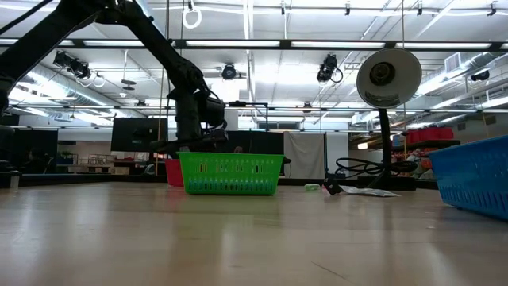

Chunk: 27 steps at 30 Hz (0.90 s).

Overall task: Pick & Place Markers
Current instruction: Put the small green pen into the red bin

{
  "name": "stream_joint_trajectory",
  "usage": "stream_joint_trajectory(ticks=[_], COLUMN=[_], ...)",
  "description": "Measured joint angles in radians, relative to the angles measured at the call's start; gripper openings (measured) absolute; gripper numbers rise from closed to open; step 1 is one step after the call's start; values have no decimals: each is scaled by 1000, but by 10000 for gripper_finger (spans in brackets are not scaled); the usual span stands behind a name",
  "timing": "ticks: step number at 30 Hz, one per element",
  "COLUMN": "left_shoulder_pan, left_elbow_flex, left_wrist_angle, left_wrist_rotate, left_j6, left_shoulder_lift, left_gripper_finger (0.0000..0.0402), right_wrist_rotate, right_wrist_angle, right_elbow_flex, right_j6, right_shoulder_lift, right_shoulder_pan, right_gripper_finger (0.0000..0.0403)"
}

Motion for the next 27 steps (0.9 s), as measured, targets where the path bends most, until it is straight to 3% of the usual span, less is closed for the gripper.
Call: stream_joint_trajectory(ticks=[7,14,27], left_shoulder_pan=[17,1,-85], left_elbow_flex=[0,0,1], left_wrist_angle=[-1,12,38], left_wrist_rotate=[21,-116,-111], left_j6=[108,190,387], left_shoulder_lift=[-47,-200,-507], left_gripper_finger=[246,247,247], right_wrist_rotate=[1,62,64], right_wrist_angle=[-3,-2,1], right_elbow_flex=[0,0,0], right_j6=[0,-1,25], right_shoulder_lift=[0,0,0], right_shoulder_pan=[0,-3,-3], right_gripper_finger=[162,162,162])
